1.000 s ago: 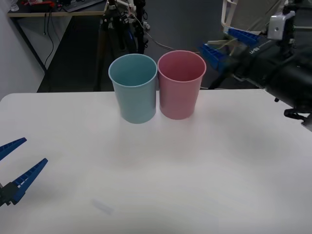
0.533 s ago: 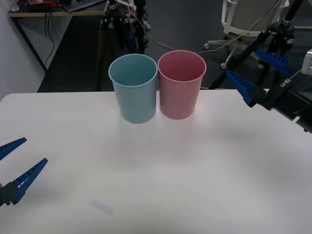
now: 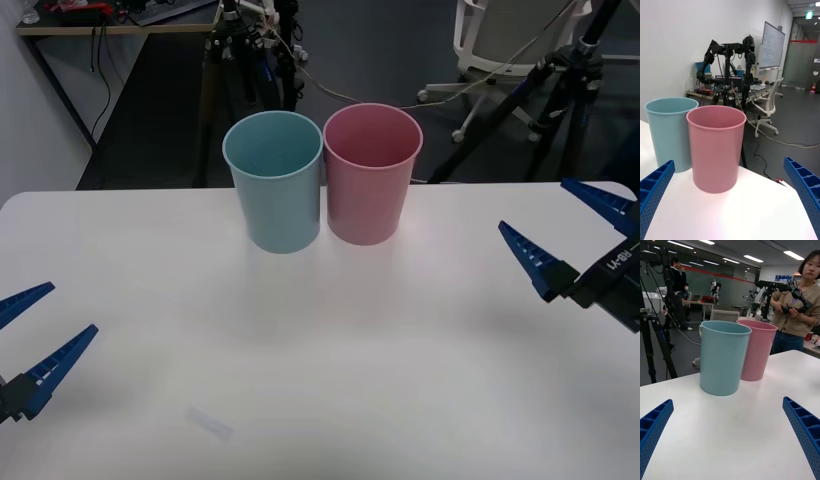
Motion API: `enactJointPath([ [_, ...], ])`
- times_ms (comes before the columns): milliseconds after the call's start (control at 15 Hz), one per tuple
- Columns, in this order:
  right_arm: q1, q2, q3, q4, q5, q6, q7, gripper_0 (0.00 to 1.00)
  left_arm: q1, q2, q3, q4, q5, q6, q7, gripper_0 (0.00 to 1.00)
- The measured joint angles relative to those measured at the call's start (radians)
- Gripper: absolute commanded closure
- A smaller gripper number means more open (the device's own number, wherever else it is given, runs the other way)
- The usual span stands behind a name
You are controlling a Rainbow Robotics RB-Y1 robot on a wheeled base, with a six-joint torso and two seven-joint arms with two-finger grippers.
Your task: Grasp the object on the table and drop it into the matching bin: aluminum can to the light blue bin, PET bottle to the pink bin.
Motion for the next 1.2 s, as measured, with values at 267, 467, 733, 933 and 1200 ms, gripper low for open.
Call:
enactJointPath([
  [267,0.057,0.075,-0.017,0.070,0.133,-0.134,-0.027,0.00,0.000,0.000,0.000,0.000,0.000,0.000,0.000,0.00],
  [467,0.063,0.155,-0.032,0.130,0.271,-0.261,-0.148,0.00,0.000,0.000,0.000,0.000,0.000,0.000,0.000,0.00],
  [733,0.056,0.274,-0.082,0.184,0.479,-0.400,-0.267,0.00,0.000,0.000,0.000,0.000,0.000,0.000,0.000,0.00],
  [933,0.042,0.319,-0.096,0.208,0.561,-0.456,-0.291,0.00,0.000,0.000,0.000,0.000,0.000,0.000,0.000,0.00],
  [1200,0.033,0.345,-0.094,0.210,0.609,-0.486,-0.316,0.00,0.000,0.000,0.000,0.000,0.000,0.000,0.000,0.00],
])
